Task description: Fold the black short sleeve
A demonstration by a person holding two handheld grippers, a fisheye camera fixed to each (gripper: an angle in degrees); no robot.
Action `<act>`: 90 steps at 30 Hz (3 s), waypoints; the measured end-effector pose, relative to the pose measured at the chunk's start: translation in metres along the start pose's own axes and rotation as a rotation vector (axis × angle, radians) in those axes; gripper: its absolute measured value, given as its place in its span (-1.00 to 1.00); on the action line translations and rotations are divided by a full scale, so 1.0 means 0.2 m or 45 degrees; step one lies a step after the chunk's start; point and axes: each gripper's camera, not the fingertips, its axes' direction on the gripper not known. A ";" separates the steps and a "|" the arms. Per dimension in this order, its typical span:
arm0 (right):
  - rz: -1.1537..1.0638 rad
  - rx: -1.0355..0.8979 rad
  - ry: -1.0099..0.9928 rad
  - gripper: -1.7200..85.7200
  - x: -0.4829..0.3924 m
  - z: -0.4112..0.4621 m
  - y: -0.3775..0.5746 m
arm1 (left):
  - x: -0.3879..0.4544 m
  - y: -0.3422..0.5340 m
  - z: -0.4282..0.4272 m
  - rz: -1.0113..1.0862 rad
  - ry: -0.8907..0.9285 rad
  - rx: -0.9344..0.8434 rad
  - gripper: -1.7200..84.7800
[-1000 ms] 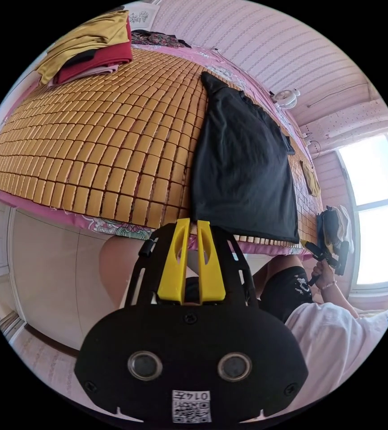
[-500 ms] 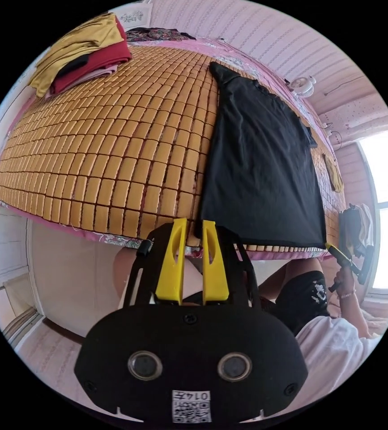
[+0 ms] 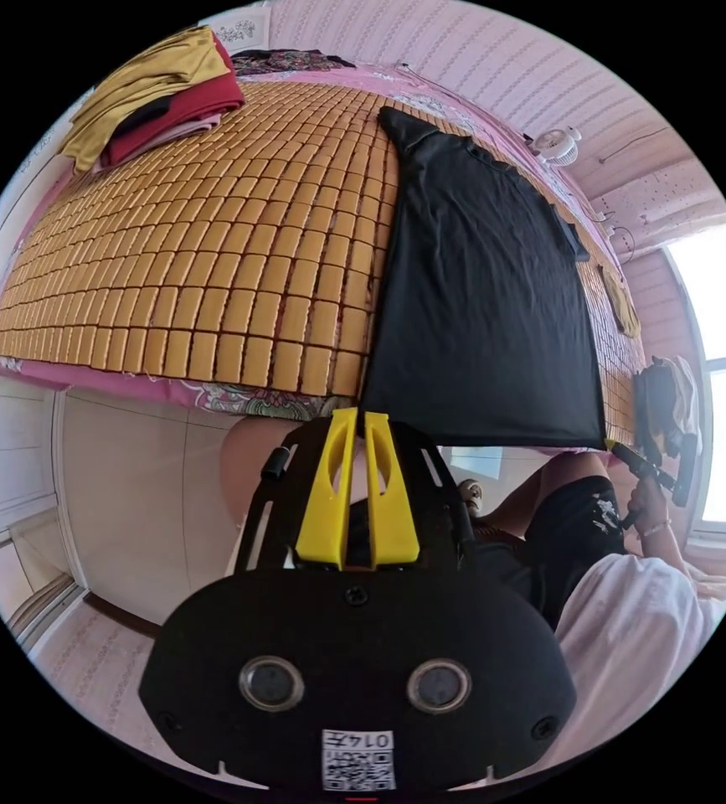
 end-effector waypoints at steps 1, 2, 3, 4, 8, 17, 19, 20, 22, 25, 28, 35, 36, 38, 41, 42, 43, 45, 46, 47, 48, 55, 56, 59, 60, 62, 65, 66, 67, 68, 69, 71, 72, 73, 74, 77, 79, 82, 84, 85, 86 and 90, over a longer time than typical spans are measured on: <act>0.019 0.008 0.009 -0.96 -0.01 0.00 0.03 | -0.01 0.05 -0.01 -0.025 -0.010 0.017 -0.98; 0.027 0.008 0.011 -0.96 -0.01 0.00 0.04 | -0.01 0.07 -0.01 -0.039 -0.009 0.028 -0.98; 0.039 0.004 0.014 -0.96 -0.02 0.00 0.07 | -0.02 0.12 -0.02 -0.066 0.005 0.055 -0.98; 0.050 -0.010 0.016 -0.96 -0.03 0.01 0.10 | -0.03 0.17 -0.04 -0.097 0.025 0.086 -0.98; 0.011 0.003 0.046 -0.96 -0.09 -0.01 0.18 | -0.04 0.34 -0.16 -0.182 0.068 0.268 -0.98; -0.137 0.202 0.144 -0.96 -0.33 -0.09 0.48 | 0.01 0.76 -0.41 -0.129 0.072 0.522 -0.98; -0.166 0.252 0.156 -0.96 -0.37 -0.10 0.59 | 0.03 0.85 -0.47 -0.091 0.066 0.566 -0.98; -0.166 0.266 0.163 -0.96 -0.37 -0.10 0.61 | 0.04 0.87 -0.48 -0.080 0.065 0.578 -0.98; -0.164 0.360 0.172 -0.96 -0.37 -0.14 0.73 | 0.07 0.93 -0.54 -0.037 0.083 0.617 -0.98; -0.165 0.470 0.153 -0.96 -0.35 -0.16 0.85 | 0.12 0.96 -0.58 0.026 0.125 0.656 -0.98; -0.118 0.519 0.146 -0.96 -0.29 -0.14 0.96 | 0.22 0.98 -0.60 0.095 0.171 0.672 -0.98; -0.178 0.665 -0.135 -0.96 -0.24 -0.12 1.21 | 0.56 0.95 -0.63 0.332 0.196 0.648 -0.97; -0.186 0.633 -0.182 -0.96 -0.22 -0.11 1.22 | 0.65 0.94 -0.64 0.401 0.180 0.665 -0.97; -0.158 0.634 -0.210 -0.96 -0.18 -0.09 1.22 | 0.76 0.91 -0.67 0.482 0.123 0.701 -0.95; -0.124 0.645 -0.230 -0.94 -0.10 -0.06 1.19 | 0.91 0.81 -0.69 0.547 0.104 0.739 -0.92; -0.118 0.666 -0.234 -0.93 -0.07 -0.04 1.17 | 0.95 0.75 -0.67 0.558 0.132 0.711 -0.91; -0.113 0.676 -0.232 -0.91 -0.04 0.00 1.12 | 0.99 0.67 -0.65 0.556 0.161 0.672 -0.89; -0.100 0.660 -0.213 -0.89 0.01 0.07 1.01 | 1.05 0.56 -0.61 0.553 0.190 0.616 -0.88; -0.097 0.647 -0.204 -0.87 0.04 0.12 0.90 | 1.09 0.47 -0.57 0.558 0.194 0.584 -0.87; -0.095 0.637 -0.202 -0.86 0.06 0.14 0.84 | 1.12 0.42 -0.56 0.563 0.194 0.569 -0.87; -0.088 0.619 -0.201 -0.84 0.10 0.19 0.70 | 1.17 0.32 -0.52 0.575 0.194 0.537 -0.87; -0.078 0.529 -0.042 -0.79 0.36 0.47 -0.50 | 1.49 -0.42 -0.26 0.555 0.230 0.385 -0.86; -0.058 0.512 -0.021 -0.79 0.39 0.51 -0.62 | 1.52 -0.49 -0.24 0.551 0.227 0.371 -0.86; 0.109 0.504 -0.001 -0.78 0.58 0.67 -1.12 | 1.65 -0.81 -0.12 0.519 0.197 0.305 -0.84; 0.174 0.569 -0.030 -0.78 0.64 0.73 -1.26 | 1.71 -0.91 -0.09 0.506 0.182 0.284 -0.84; 0.273 0.600 -0.036 -0.77 0.71 0.83 -1.43 | 1.79 -1.05 -0.07 0.490 0.166 0.273 -0.83; 0.349 0.497 -0.039 -0.82 0.79 1.02 -1.64 | 1.94 -1.25 -0.07 0.511 0.180 0.271 -0.83; 0.342 0.471 -0.044 -0.86 0.80 1.08 -1.67 | 2.01 -1.31 -0.07 0.531 0.194 0.262 -0.83; 0.295 0.496 -0.017 -0.90 0.79 1.08 -1.66 | 2.07 -1.37 -0.08 0.548 0.208 0.258 -0.83; 0.282 0.497 -0.005 -0.90 0.79 1.07 -1.65 | 2.11 -1.40 -0.09 0.557 0.216 0.257 -0.83; 0.291 0.529 0.007 -0.90 0.80 1.03 -1.59 | 2.18 -1.45 -0.10 0.573 0.234 0.251 -0.83; 0.322 0.630 -0.048 -0.90 0.84 0.91 -1.45 | 2.28 -1.53 -0.13 0.588 0.269 0.242 -0.83; 0.352 0.651 -0.062 -0.88 0.88 0.84 -1.35 | 2.36 -1.58 -0.15 0.604 0.301 0.231 -0.83; 0.375 0.639 -0.075 -0.84 0.92 0.79 -1.27 | 2.44 -1.63 -0.16 0.620 0.325 0.216 -0.83; 0.384 0.619 -0.082 -0.82 0.95 0.78 -1.23 | 2.48 -1.66 -0.16 0.629 0.332 0.210 -0.83; 0.407 0.487 -0.080 -0.78 1.07 0.78 -1.07 | 2.71 -1.81 -0.16 0.678 0.362 0.135 -0.82; 0.376 0.400 -0.061 -0.77 1.14 0.81 -1.02 | 2.92 -1.96 -0.15 0.747 0.369 0.093 -0.82; 0.339 0.343 -0.102 -0.77 1.22 0.89 -1.05 | 3.21 -2.17 -0.14 0.853 0.353 0.084 -0.82; 0.322 0.337 -0.114 -0.77 1.24 0.94 -1.12 | 3.40 -2.30 -0.12 0.926 0.348 0.073 -0.82; 0.298 0.349 -0.108 -0.77 1.25 0.96 -1.18 | 3.54 -2.37 -0.10 0.979 0.353 0.055 -0.82; 0.283 0.360 -0.102 -0.77 1.25 0.97 -1.22 | 3.61 -2.41 -0.09 1.004 0.361 0.043 -0.82; 0.219 0.424 -0.021 -0.77 1.30 1.04 -1.57 | 4.08 -2.57 -0.01 1.172 0.448 -0.037 -0.82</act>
